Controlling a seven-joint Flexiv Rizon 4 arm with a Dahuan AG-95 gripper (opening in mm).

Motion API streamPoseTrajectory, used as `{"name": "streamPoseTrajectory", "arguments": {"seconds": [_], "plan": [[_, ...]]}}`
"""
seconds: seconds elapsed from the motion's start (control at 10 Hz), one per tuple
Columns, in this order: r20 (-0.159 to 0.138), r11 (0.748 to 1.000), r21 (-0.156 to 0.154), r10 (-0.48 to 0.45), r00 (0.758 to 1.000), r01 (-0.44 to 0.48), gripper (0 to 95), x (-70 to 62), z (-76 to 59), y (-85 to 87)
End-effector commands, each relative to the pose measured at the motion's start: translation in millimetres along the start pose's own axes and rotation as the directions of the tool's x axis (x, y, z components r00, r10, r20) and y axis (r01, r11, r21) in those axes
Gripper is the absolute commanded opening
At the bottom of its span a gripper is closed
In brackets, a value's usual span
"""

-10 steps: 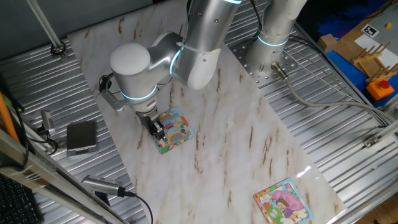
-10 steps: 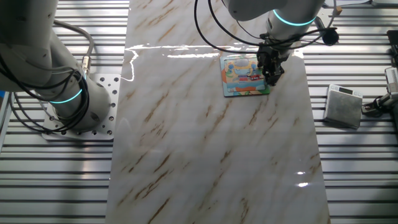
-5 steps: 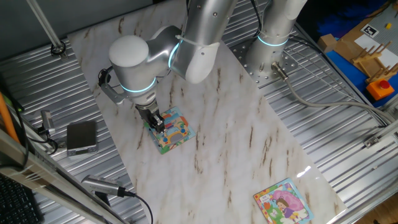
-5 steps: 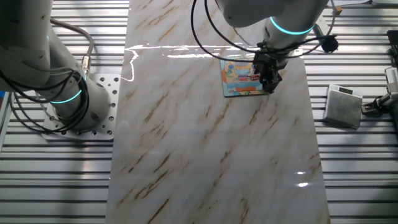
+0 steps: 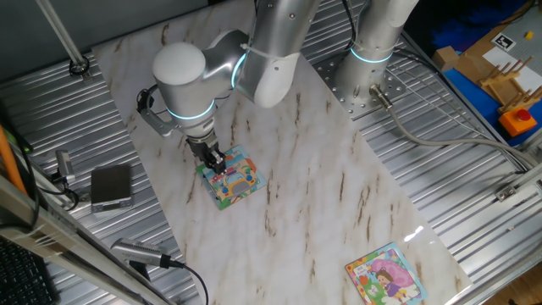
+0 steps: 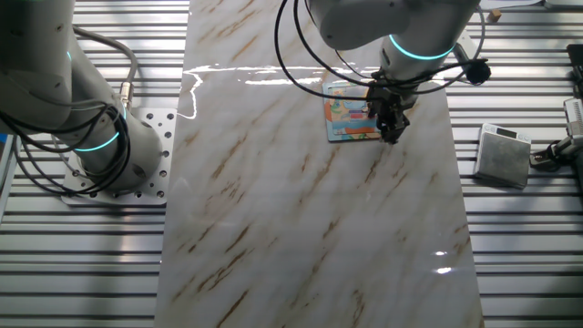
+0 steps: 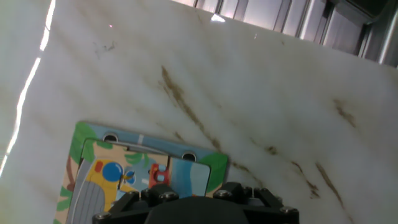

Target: Assemble one piece of a puzzle

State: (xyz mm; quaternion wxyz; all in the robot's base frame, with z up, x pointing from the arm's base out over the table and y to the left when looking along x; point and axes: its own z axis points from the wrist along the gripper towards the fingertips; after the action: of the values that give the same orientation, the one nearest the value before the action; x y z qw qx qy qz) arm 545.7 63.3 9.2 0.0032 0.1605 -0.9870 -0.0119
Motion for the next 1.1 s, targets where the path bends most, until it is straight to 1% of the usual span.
{"name": "streamPoseTrajectory", "arguments": {"seconds": [0.1, 1.1], "plan": [[-0.002, 1.000, -0.001, 0.001, 1.000, -0.001, 57.0, 1.0, -0.1, 0.2], [0.002, 1.000, -0.002, -0.005, 1.000, 0.005, 57.0, 2.0, -1.0, -0.4]]}}
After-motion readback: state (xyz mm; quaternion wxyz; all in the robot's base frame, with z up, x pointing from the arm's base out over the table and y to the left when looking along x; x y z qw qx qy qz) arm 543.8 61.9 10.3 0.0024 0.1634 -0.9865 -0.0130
